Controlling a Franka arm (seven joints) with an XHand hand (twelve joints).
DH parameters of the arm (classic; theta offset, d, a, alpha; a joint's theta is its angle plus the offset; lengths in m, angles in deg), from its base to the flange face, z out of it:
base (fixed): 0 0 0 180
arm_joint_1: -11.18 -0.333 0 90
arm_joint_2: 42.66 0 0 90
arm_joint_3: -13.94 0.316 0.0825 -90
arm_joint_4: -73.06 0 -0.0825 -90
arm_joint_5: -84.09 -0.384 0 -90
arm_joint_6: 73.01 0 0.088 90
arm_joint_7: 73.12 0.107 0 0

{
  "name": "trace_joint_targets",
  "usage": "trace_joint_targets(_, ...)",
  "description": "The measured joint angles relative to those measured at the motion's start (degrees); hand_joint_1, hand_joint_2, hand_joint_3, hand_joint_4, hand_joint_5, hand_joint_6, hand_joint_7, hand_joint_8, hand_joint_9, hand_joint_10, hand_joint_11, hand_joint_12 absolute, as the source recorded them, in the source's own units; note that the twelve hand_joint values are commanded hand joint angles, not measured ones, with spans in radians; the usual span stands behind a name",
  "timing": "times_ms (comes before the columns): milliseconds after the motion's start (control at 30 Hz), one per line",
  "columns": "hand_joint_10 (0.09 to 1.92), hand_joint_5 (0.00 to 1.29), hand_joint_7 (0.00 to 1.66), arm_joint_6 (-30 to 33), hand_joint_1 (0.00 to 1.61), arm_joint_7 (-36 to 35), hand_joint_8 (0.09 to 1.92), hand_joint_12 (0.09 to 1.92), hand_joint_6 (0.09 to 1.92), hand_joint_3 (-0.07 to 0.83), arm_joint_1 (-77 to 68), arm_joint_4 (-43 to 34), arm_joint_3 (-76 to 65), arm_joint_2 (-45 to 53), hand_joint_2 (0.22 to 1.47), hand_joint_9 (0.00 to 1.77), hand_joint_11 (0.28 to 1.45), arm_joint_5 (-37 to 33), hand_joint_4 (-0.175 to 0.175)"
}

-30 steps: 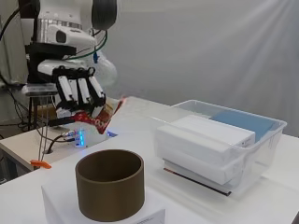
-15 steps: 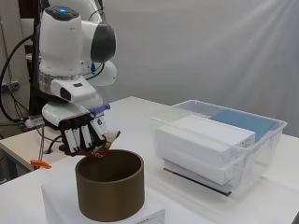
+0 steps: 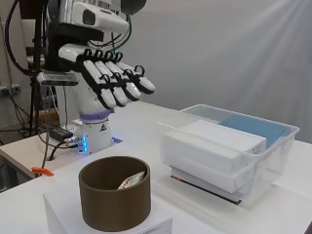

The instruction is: Teleoperate dual arm-hand system to remove items from a box

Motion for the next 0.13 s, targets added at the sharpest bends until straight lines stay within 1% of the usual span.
trace_joint_targets(67, 0.09, 0.16, 0.32, 0.8, 0.0, -0.9, 0.09, 0.09, 0.09, 0.015, -0.4, 4.2, -0.6, -1.8, 0.81, 0.46, 0.49, -1.3, 0.022)
trace_joint_targets(133, 0.09, 0.21, 0.37, 1.3, 0.0, -3.4, 0.09, 0.09, 0.09, 0.01, -1.2, 10.7, -1.5, -4.7, 0.84, 0.51, 0.49, -4.2, 0.017)
